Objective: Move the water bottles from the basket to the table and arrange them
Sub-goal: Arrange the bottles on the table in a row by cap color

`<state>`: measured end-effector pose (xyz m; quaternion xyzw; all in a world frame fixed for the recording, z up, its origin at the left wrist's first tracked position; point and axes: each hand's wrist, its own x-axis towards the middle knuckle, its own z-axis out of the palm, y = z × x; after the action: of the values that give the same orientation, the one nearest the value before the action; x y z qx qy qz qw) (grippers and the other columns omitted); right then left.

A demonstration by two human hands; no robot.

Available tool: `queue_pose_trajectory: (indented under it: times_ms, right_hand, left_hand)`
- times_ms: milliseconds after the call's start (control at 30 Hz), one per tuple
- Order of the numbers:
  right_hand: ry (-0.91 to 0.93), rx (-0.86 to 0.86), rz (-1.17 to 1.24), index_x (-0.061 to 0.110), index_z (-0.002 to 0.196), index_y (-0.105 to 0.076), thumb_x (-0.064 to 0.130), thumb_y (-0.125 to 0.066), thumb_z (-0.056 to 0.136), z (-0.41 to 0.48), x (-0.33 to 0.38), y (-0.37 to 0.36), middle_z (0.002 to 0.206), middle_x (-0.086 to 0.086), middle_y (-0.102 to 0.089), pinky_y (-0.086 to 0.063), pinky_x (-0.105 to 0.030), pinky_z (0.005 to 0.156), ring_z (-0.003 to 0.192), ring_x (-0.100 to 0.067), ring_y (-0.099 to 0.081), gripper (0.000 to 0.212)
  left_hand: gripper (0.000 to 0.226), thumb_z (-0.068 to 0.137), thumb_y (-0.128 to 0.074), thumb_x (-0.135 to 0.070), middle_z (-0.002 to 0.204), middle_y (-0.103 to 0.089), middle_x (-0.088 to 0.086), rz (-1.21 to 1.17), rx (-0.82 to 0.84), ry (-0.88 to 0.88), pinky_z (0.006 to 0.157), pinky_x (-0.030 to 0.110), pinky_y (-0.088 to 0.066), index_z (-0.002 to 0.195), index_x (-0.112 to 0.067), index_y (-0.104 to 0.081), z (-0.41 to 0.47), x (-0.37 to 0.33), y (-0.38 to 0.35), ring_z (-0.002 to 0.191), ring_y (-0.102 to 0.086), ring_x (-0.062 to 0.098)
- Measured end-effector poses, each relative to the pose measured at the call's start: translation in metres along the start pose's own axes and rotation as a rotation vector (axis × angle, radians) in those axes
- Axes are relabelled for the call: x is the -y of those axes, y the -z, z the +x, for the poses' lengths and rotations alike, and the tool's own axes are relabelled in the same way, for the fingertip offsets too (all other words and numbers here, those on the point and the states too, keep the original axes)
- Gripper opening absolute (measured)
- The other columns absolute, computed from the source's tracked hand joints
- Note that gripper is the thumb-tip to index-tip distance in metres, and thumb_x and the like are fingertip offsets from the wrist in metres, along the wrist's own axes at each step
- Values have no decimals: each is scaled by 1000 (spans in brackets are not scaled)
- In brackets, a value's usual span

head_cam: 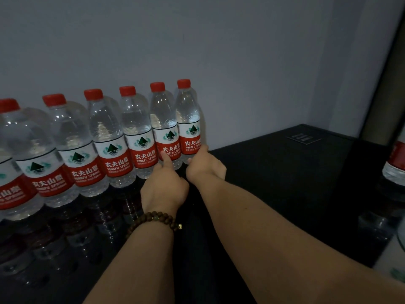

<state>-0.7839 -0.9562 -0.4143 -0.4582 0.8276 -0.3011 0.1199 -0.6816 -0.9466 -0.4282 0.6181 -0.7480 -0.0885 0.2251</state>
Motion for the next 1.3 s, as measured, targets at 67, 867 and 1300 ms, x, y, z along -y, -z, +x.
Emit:
queue_pose_trajectory:
  times_ms: [67,867,1300]
  right_hand:
    - [4,4,2,19,137,-40,33,-69,95,0,0,1,123,-9,-63,-56,-43,87,107,-27,-66,53]
    - [-287,104,465,10,153,-31,29,-78,86,-133,53,45,152,-18,-42,-46,-48,107,133,-35,-49,84]
    - [298,479,590,9,115,-65,9,-57,98,-276,104,298,119,-14,-65,-55,-34,81,95,-25,-64,19]
  left_hand:
    - [90,97,-52,-28,168,-24,3,13,29,11,100,43,-46,165,-22,7,2,0,0,139,-45,28]
    - [28,85,-57,-3,103,-73,10,-63,-19,120,76,32,-48,104,-16,-72,-106,47,115,91,-65,27]
    - [20,95,-57,-13,97,-77,12,264,47,247,81,44,-65,101,-2,-72,-255,-85,348,83,-77,26]
